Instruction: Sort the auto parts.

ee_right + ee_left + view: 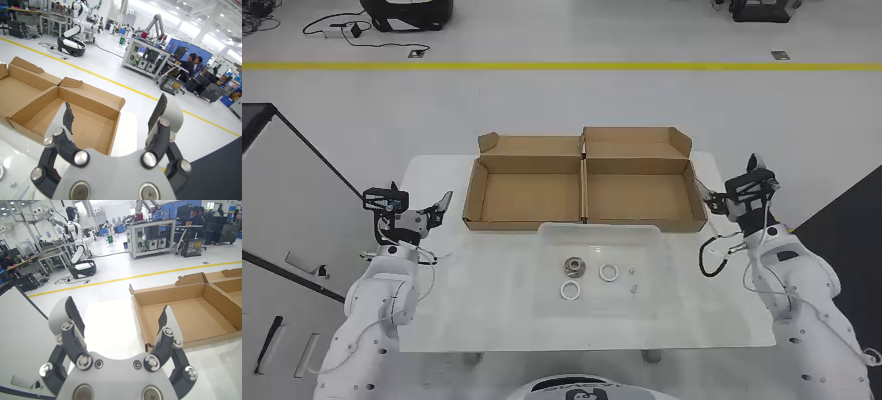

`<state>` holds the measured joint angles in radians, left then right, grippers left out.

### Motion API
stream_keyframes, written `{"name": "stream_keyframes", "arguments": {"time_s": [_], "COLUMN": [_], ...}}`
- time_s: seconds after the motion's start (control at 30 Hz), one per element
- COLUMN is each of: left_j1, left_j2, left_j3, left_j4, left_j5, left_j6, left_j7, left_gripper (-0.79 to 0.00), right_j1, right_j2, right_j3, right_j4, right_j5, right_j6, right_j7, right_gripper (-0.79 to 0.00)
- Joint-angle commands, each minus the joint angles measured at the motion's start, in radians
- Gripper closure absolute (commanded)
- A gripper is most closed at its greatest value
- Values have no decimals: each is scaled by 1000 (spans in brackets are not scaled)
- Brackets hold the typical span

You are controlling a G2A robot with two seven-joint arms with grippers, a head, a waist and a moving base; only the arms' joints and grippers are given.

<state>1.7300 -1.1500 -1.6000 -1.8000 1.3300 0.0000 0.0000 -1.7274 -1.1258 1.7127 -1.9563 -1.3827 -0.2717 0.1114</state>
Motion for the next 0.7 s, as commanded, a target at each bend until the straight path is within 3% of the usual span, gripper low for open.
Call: {"name": "stream_keyframes", "arguments": {"time_s": [0.0, 0.33, 0.67], "left_j1": [0, 0, 0], "left_j2": [0, 0, 0], "left_j3": [0, 0, 0], "left_j4": [0, 0, 0], "left_j5": [0, 0, 0], "left_j6": [0, 0, 0], "left_j7": [0, 0, 0], "left_gripper": [-785, -785, -785], "right_j1": [7, 84, 182], "right_j2": [4, 24, 44], "right_j3": [17, 27, -32], "right_j4": [-33, -151, -196], "right_j5": [21, 75, 104], "right_j6": [-57, -314, -518], "right_j7": [33, 209, 377], "right_gripper": [-785, -785, -785]}}
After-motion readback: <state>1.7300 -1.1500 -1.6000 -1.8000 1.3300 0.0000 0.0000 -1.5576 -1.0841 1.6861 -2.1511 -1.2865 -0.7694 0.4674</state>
